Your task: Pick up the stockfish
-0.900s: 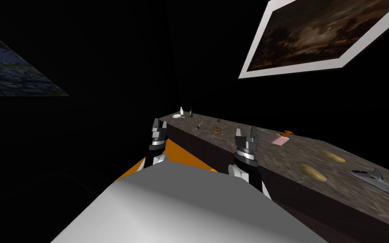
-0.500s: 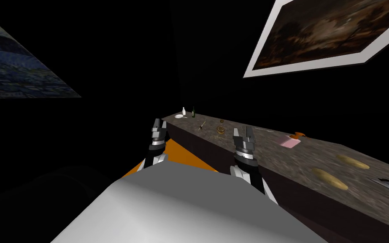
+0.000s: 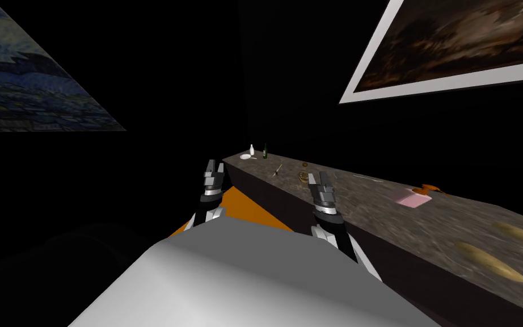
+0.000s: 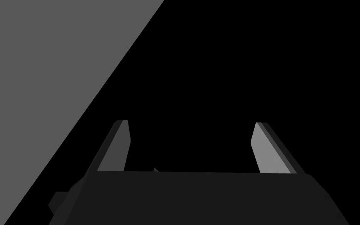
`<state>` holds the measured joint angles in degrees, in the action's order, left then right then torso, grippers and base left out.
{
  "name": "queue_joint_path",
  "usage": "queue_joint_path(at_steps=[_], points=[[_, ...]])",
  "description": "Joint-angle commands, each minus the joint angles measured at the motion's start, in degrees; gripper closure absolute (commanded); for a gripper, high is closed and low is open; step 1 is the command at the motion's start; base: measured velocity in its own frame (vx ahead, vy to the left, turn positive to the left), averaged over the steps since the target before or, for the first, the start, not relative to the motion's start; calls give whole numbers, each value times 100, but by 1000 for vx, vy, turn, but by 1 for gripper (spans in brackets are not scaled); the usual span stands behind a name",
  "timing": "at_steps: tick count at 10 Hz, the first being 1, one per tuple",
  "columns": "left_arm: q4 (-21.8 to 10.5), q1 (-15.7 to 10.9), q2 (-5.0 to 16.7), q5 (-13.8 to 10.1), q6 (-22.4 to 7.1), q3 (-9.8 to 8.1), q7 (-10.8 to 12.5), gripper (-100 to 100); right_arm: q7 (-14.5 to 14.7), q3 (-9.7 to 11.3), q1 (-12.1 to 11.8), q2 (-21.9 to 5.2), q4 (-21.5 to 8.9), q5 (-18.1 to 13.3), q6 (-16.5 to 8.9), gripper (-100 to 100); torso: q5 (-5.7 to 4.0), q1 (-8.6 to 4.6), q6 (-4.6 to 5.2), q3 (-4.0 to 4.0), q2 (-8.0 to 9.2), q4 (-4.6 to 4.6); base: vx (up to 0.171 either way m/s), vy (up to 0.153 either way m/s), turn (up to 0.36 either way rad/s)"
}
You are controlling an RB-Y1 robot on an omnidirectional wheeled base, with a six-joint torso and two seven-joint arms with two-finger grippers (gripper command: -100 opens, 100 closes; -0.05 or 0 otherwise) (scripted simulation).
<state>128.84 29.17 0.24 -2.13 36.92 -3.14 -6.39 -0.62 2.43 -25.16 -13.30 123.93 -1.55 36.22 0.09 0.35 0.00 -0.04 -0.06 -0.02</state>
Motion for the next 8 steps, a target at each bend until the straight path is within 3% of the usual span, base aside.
queue_joint_path(at_steps=[1,8], points=[[0,0,0,0,0,0,0,0,66,110,7,-286,-103,-93,81,-100,0,0,0,0,0,0,21,141,109],[0,0,0,0,0,1,0,0,302,524,5,-1319,-534,-430,341,-100,3,17,-2,0,0,0,15,126,74]])
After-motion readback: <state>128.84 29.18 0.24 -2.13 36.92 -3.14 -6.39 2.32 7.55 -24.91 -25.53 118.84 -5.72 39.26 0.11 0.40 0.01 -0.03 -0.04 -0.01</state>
